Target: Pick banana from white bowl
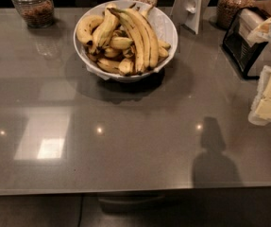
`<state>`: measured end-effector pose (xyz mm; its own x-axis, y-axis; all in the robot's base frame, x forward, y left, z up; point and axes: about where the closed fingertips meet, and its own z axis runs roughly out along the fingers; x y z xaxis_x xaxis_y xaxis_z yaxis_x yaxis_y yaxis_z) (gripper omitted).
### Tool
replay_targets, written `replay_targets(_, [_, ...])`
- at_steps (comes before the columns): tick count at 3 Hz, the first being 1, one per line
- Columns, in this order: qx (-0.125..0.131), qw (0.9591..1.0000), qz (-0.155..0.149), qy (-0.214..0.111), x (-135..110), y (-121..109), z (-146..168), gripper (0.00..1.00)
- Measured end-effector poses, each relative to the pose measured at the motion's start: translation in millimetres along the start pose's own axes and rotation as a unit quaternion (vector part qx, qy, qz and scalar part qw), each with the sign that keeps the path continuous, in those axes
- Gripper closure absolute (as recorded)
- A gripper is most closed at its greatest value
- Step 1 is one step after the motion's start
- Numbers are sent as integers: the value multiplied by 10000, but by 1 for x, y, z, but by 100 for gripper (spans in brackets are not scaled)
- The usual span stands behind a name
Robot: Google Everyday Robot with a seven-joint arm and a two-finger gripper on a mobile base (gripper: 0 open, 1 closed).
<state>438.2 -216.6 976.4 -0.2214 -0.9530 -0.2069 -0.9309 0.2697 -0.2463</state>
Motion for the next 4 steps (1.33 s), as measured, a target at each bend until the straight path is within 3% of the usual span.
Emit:
replay_targets(2, [88, 9999, 38, -121, -5, -6, 1, 0])
replay_targets(3, [230, 9977, 309, -564, -14, -24, 9, 0])
replay_targets(4, [245, 9888, 746, -1272, -33, -53, 22, 0])
